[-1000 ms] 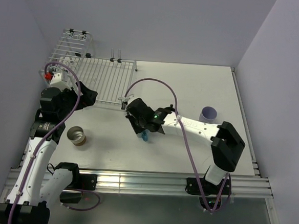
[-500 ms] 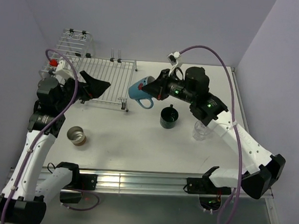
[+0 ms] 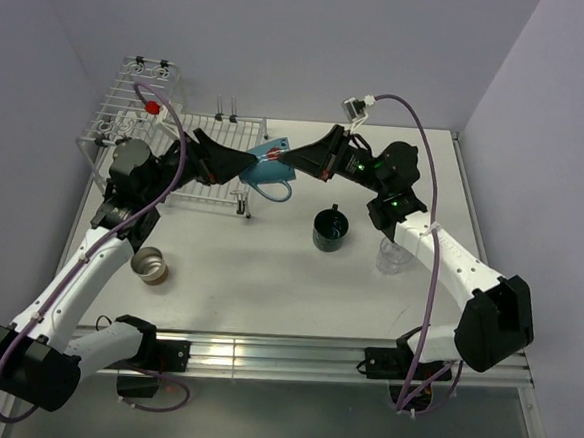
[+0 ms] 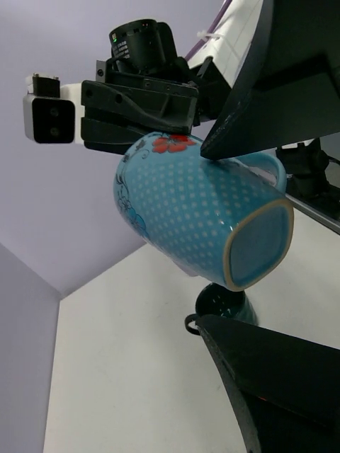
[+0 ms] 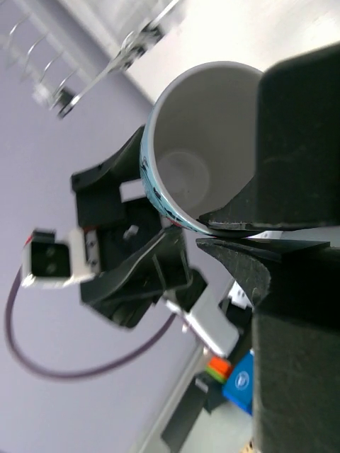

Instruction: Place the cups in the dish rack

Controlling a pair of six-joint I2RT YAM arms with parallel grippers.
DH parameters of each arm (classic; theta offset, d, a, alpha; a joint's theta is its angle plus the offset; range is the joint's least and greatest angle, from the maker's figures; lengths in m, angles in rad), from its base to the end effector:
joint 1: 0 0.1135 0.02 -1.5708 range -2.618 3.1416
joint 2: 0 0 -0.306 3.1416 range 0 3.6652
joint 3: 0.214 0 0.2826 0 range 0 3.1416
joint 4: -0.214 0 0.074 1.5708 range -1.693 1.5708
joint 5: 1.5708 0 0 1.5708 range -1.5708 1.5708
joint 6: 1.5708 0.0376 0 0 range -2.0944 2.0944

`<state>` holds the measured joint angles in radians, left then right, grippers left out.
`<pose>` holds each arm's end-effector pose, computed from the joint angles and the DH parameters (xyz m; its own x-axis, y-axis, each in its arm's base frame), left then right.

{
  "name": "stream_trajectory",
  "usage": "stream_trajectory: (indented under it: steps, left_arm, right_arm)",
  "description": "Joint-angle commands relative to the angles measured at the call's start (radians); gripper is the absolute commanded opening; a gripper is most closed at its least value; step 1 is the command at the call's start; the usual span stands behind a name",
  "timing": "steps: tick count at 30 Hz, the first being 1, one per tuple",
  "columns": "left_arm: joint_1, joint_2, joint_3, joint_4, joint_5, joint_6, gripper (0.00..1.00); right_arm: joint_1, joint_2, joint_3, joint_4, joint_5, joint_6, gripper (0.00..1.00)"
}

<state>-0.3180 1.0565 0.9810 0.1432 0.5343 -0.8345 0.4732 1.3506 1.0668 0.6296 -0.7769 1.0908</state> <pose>0.2367 -0.0981 0.4261 -0.5138 -0.5022 -0.6955 0.5524 0.4266 -0.7161 0.2817 0.1738 0.4266 -0.6697 0.3677 -0.6452 -0.6888 0.0173 0.7248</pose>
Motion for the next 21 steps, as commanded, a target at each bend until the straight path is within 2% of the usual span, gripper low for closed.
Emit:
stream_trajectory:
  steps: [1, 6, 13, 19, 21]
  left_arm:
    - [-0.016, 0.003, 0.015, 0.119, 0.026, -0.021, 0.99]
    - [-0.039, 0.01, 0.021, 0.137, 0.038, -0.031, 0.99]
    - [-0.052, 0.028, 0.012, 0.202, 0.07, -0.078, 0.99]
    - [-0.07, 0.023, 0.008, 0.203, 0.047, -0.083, 0.99]
    - [-0.072, 0.026, 0.01, 0.206, 0.046, -0.089, 0.96]
  right_arm:
    - [-0.013, -0.013, 0.012, 0.33, -0.018, 0.164, 0.0]
    - [-0.024, 0.018, 0.013, 0.403, 0.001, 0.231, 0.0]
    - [-0.024, 0.1, 0.004, 0.62, 0.004, 0.392, 0.0]
    - [-0.024, 0.113, -0.007, 0.65, 0.007, 0.397, 0.0]
    - [-0.024, 0.107, -0.013, 0.644, 0.008, 0.388, 0.0]
